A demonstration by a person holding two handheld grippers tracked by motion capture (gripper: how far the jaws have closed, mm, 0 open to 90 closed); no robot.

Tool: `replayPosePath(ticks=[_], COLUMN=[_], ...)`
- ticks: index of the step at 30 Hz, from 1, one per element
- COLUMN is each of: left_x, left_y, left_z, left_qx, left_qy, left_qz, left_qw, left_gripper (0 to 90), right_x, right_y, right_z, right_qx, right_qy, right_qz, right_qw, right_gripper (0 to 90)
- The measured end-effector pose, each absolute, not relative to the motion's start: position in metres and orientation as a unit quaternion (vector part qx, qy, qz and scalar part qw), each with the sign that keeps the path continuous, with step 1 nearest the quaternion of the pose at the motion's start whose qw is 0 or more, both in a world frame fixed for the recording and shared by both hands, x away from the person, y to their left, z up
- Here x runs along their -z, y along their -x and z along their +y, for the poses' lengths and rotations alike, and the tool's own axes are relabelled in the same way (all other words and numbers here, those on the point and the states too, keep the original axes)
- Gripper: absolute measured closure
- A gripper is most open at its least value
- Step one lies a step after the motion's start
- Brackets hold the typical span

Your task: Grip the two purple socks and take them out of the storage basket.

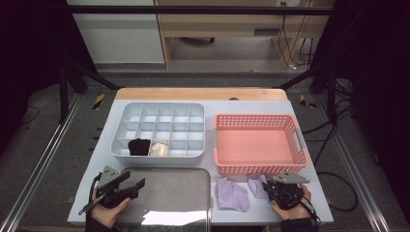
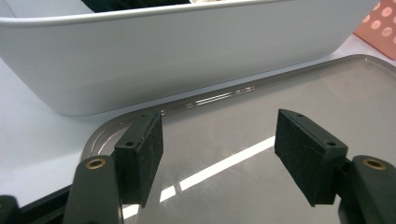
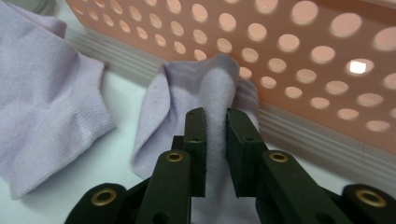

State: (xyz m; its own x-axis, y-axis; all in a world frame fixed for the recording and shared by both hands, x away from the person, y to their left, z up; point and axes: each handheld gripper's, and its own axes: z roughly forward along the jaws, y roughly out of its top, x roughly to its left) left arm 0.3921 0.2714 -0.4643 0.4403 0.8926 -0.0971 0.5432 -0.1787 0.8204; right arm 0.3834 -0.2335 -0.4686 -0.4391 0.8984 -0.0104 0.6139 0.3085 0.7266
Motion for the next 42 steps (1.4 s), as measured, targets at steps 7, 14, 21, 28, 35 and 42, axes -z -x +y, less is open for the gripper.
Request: replayPosePath(ticks=[7, 14, 21, 28, 35, 42], left_x=[0.462, 0.458, 0.453, 0.449, 0.451, 0.453], left_y=[-0.392, -0.391, -0.389, -0.385, -0.385, -0.386], left_z=[0.272, 0.269, 0.266, 0.26, 0.256, 0.257], left_qx=[-0.205, -0.207, -0.204, -0.201, -0.194, -0.195], left_qy=[-0.737, -0.736, -0.735, -0.736, -0.741, -0.743], left_qz=[0.486, 0.483, 0.477, 0.472, 0.47, 0.471], left_qw=[0.422, 0.426, 0.437, 0.442, 0.439, 0.434], left_gripper=[33.2, 33.4, 34.1, 34.5, 34.5, 34.5], right_x=[0.452, 0.431, 0.431, 0.447, 0.473, 0.476], right_y=[-0.379, -0.372, -0.375, -0.376, -0.381, -0.381], right_z=[-0.229, -0.201, -0.158, -0.125, -0.112, -0.114], right_qx=[-0.363, -0.408, -0.428, -0.413, -0.377, -0.36], right_qy=[-0.474, -0.424, -0.396, -0.381, -0.389, -0.386], right_qz=[0.766, 0.771, 0.79, 0.812, 0.826, 0.836], right_qw=[0.238, 0.245, 0.191, 0.161, 0.152, 0.151], right_gripper=[66.7, 62.7, 65.0, 63.4, 59.3, 84.7])
